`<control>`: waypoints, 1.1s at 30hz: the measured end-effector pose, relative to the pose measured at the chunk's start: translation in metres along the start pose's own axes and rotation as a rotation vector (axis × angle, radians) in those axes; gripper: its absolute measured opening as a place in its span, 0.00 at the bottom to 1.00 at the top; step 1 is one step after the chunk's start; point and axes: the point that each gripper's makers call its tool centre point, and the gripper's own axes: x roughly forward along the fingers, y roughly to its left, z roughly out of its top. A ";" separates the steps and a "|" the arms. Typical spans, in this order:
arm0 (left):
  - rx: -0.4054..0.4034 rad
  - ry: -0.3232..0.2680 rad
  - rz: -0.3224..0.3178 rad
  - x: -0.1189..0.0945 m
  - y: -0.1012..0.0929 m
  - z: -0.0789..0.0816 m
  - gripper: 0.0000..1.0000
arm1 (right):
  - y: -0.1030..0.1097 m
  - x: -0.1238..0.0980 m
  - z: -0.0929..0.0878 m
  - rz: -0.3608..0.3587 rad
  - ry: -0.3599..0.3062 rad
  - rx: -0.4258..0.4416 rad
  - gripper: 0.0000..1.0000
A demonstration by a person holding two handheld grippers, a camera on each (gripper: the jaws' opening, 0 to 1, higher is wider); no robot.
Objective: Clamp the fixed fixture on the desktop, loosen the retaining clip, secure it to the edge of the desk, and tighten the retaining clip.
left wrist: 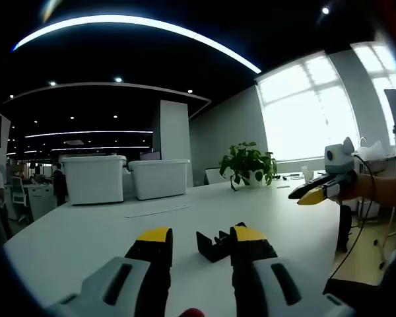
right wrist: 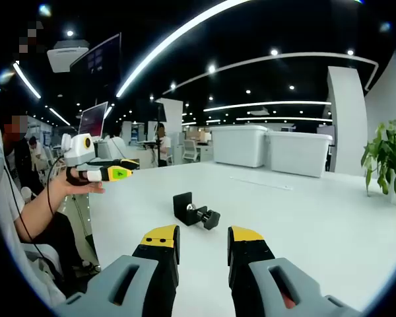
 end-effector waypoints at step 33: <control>0.000 0.059 0.022 0.032 -0.010 -0.040 0.35 | 0.004 0.005 -0.005 0.012 -0.011 0.025 0.28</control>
